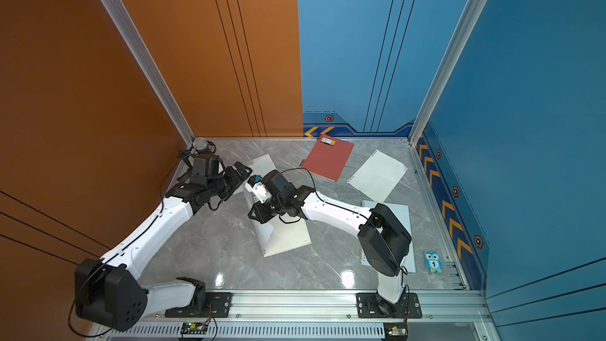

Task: Tear off pages from different notebooks
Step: Open the notebook at the center of the board.

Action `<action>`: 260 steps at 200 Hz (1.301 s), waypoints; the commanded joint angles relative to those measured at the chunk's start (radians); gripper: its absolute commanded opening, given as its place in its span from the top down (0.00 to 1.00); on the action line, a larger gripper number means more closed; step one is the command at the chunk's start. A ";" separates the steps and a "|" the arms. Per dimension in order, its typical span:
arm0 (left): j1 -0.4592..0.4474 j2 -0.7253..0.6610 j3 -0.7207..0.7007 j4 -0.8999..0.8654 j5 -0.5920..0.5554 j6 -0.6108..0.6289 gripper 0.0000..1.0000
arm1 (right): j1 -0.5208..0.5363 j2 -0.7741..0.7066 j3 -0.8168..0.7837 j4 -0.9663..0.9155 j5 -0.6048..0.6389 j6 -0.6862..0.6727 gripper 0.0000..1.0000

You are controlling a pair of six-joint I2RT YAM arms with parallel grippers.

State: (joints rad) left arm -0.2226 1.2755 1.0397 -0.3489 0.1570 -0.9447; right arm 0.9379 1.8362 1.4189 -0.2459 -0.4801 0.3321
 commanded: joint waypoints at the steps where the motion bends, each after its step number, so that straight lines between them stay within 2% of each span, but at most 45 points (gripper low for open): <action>1: 0.005 -0.020 0.028 0.020 0.016 -0.014 0.02 | 0.007 -0.019 -0.014 0.028 -0.026 -0.025 0.81; 29: 0.002 -0.014 0.027 0.020 0.042 -0.014 0.02 | 0.004 -0.023 -0.016 0.038 0.008 -0.006 0.80; 62: 0.009 0.018 -0.002 0.019 0.088 -0.020 0.00 | 0.000 -0.041 -0.038 0.054 0.114 0.024 0.82; 124: 0.023 0.121 0.004 0.017 0.159 0.004 0.13 | -0.005 -0.076 -0.073 0.047 0.220 0.033 0.81; 150: 0.022 0.171 0.040 0.016 0.188 0.033 0.35 | -0.004 -0.077 -0.064 0.031 0.228 0.026 0.78; 165: 0.018 0.202 0.063 0.016 0.203 0.047 0.53 | -0.005 -0.085 -0.058 0.016 0.244 0.019 0.76; 177: 0.010 0.225 0.084 0.017 0.209 0.054 0.62 | -0.009 -0.096 -0.055 -0.008 0.265 0.015 0.76; 205: -0.020 0.278 0.155 0.015 0.213 0.061 0.76 | -0.035 -0.130 -0.073 -0.044 0.265 0.020 0.75; 224: -0.050 0.316 0.212 0.017 0.210 0.060 0.81 | -0.053 -0.163 -0.093 -0.064 0.261 0.023 0.74; 232: -0.063 0.331 0.233 0.016 0.207 0.057 0.82 | -0.057 -0.178 -0.106 -0.067 0.256 0.024 0.72; 245: -0.076 0.346 0.254 0.016 0.196 0.044 0.89 | -0.076 -0.203 -0.128 -0.073 0.230 0.033 0.67; 260: -0.077 0.349 0.261 0.017 0.183 0.037 0.96 | -0.096 -0.228 -0.151 -0.072 0.194 0.047 0.55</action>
State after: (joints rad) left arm -0.2874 1.6157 1.2606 -0.3283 0.3470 -0.9100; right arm 0.8688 1.6585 1.3071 -0.2710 -0.2455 0.3687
